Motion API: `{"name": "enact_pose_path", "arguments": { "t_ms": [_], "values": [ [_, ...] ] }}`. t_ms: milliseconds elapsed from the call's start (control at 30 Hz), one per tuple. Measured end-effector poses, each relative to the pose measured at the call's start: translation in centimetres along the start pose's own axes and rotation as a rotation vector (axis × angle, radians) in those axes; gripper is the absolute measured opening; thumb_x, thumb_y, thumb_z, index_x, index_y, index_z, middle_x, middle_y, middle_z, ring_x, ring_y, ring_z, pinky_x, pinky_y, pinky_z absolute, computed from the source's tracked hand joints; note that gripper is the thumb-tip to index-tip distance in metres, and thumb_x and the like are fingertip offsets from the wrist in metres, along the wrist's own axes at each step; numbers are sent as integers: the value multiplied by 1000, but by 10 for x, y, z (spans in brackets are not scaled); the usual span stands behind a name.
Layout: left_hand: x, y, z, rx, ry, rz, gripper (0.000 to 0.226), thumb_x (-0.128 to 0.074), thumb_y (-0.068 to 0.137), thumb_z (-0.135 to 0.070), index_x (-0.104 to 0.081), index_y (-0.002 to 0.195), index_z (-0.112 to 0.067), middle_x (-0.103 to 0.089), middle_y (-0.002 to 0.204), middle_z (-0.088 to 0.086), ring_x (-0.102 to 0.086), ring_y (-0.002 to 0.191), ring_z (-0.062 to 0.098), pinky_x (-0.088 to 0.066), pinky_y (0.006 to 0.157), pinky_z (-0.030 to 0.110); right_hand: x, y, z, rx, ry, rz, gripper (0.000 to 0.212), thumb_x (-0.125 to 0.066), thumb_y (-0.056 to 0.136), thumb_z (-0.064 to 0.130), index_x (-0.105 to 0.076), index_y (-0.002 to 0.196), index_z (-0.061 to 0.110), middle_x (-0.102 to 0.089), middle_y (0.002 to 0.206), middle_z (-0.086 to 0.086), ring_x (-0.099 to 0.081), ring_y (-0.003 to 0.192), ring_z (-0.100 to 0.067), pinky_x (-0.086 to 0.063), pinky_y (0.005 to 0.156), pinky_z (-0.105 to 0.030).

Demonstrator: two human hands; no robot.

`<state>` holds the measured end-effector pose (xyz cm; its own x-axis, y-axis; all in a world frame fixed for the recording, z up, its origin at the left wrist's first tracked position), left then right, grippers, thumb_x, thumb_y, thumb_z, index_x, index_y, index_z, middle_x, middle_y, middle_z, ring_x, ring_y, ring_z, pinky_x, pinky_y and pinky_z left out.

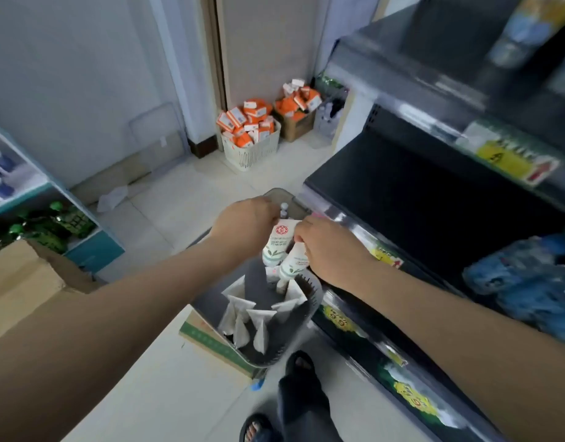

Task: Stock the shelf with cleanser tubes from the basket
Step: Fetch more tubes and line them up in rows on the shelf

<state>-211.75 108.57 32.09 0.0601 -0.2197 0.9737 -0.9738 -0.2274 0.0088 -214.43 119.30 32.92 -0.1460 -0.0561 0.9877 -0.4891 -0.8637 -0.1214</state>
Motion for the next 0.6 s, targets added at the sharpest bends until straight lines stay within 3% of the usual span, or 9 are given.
{"name": "enact_pose_path", "arguments": {
  "t_ms": [200, 433, 600],
  "values": [
    [40, -9, -81, -187, 26, -40, 24, -45, 96, -21, -66, 103, -13, -62, 103, 4, -60, 93, 26, -49, 78, 38, 52, -70, -35, -127, 34, -6, 18, -48, 90, 6, -57, 104, 13, -55, 103, -2, -57, 91, -22, -41, 68, -30],
    [65, -17, -173, -354, 2, -25, 18, -48, 93, -22, -64, 96, -16, -60, 99, -1, -61, 88, 21, -51, 77, 41, 84, -154, -84, -310, 114, -11, 14, -48, 89, 8, -56, 98, 15, -53, 102, -1, -55, 86, -21, -50, 76, -36],
    [84, -27, -263, -454, -12, -76, 22, -45, 97, -22, -65, 102, -17, -60, 101, -3, -59, 88, 17, -49, 76, 32, 109, -237, -126, -396, 105, -11, 18, -47, 88, 4, -56, 98, 16, -54, 106, -1, -55, 90, -20, -50, 77, -33]
  ]
}}
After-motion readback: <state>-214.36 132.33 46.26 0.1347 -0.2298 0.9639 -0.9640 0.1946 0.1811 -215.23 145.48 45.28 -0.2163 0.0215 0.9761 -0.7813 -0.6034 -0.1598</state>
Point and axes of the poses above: each hand's wrist, its own y-axis towards the middle knuckle, its own x-axis out of the back of the hand, z = x × y, the point moved 7 cm from there along y, towards the middle knuckle
